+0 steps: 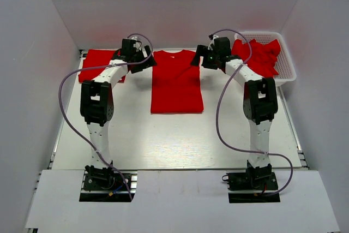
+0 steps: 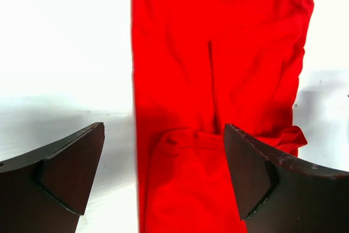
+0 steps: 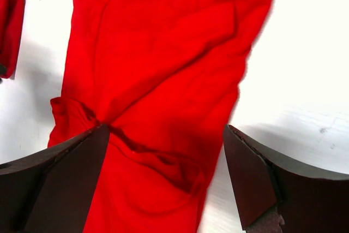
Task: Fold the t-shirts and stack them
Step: Fold the folded rectangular tshirt in 1/3 of the way, then grab one side of the 2/3 rectangular tshirt with both arms, then fold the long partially folded tshirt into a neat square, then smooth out wrinkles on the folded tshirt
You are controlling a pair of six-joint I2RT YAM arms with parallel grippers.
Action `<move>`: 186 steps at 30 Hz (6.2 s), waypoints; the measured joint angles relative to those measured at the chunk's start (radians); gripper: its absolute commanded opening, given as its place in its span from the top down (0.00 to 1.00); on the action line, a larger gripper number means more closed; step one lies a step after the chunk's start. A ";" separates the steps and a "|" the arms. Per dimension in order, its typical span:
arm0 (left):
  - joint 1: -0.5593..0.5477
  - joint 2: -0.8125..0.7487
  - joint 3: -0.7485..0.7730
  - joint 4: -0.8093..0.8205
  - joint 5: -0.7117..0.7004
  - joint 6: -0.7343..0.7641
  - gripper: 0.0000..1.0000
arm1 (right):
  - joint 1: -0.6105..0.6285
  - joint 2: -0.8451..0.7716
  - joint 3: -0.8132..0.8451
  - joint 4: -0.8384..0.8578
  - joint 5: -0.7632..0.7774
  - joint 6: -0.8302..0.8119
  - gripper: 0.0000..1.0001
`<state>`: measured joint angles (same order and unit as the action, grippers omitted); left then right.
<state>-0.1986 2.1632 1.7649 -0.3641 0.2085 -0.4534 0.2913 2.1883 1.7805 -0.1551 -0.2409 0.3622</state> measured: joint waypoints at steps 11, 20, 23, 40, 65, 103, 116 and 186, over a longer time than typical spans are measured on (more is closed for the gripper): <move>-0.031 -0.308 -0.439 0.014 -0.013 0.053 0.00 | 0.013 -0.399 -0.487 0.038 -0.013 -0.036 0.10; -0.090 -0.528 -0.786 0.059 -0.002 0.055 0.00 | 0.015 -0.559 -0.883 0.113 -0.089 -0.028 0.10; -0.110 -0.532 -0.827 0.074 -0.004 0.061 0.00 | 0.017 -0.559 -0.942 0.122 -0.112 -0.026 0.10; -0.178 -0.468 -0.866 0.217 -0.020 0.078 0.32 | 0.026 -0.476 -0.960 0.306 -0.226 0.019 0.20; -0.208 -0.632 -1.052 0.191 0.034 0.042 1.00 | 0.066 -0.666 -1.177 0.294 -0.207 0.019 1.00; -0.252 -0.726 -0.536 -0.242 -0.406 -0.165 1.00 | 0.092 -0.760 -0.657 -0.081 -0.069 -0.058 1.00; -0.200 -0.446 -0.354 -0.237 -0.423 -0.132 1.00 | 0.051 -0.531 -0.500 -0.083 -0.090 -0.059 1.00; -0.079 -0.021 -0.229 0.217 -0.106 0.183 1.00 | -0.035 0.049 -0.185 0.210 -0.224 0.017 1.00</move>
<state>-0.2771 2.1418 1.5360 -0.1471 0.1024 -0.2703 0.2558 2.2372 1.5959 0.0551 -0.4652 0.3790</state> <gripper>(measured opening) 0.011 0.013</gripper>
